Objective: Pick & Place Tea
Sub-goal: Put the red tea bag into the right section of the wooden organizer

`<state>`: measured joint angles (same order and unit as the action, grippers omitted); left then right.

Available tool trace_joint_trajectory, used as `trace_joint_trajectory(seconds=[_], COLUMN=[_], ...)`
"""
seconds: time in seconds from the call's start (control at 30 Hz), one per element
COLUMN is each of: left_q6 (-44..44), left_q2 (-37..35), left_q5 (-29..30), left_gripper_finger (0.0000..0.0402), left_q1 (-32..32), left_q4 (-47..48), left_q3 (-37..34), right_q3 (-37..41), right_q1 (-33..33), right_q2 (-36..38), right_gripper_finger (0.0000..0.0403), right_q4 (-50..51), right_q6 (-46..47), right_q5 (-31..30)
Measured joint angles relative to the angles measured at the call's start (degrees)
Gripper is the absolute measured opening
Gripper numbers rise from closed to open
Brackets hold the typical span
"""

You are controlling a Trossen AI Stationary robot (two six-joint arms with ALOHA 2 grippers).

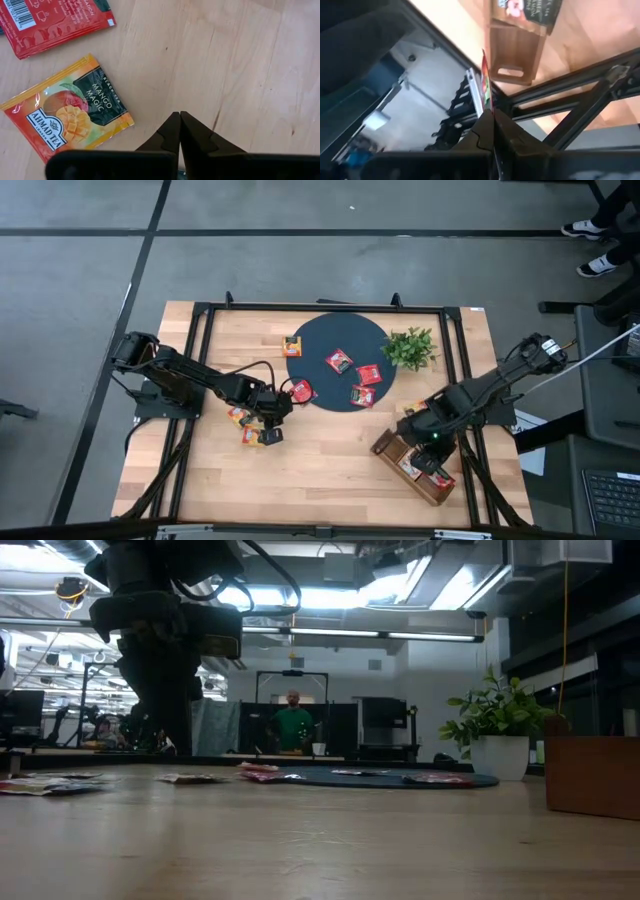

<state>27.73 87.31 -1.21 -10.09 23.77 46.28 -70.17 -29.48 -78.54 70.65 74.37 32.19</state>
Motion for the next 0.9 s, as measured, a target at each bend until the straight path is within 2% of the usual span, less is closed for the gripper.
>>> trace_joint_trajectory(seconds=[0.2, 0.43, 0.9], left_q6=[0.00, 0.00, -0.02], left_q2=[0.00, 0.00, -0.02], left_q5=[0.02, 0.04, 0.11], left_gripper_finger=[0.0004, 0.0007, 0.0006], left_q1=[-0.01, 0.00, 0.00], left_q4=[-0.03, -0.09, -0.44], left_q3=[0.00, 0.00, 0.00], right_q3=[0.60, 4.32, 13.54], right_q1=[-3.33, -6.40, -6.75], right_q2=[-0.11, -0.13, -0.19], right_gripper_finger=[0.0003, 0.0003, 0.0003], right_q4=[-0.02, -1.60, -8.29], right_q6=[4.86, 7.00, 12.59], right_q5=[-4.22, -3.89, -4.13])
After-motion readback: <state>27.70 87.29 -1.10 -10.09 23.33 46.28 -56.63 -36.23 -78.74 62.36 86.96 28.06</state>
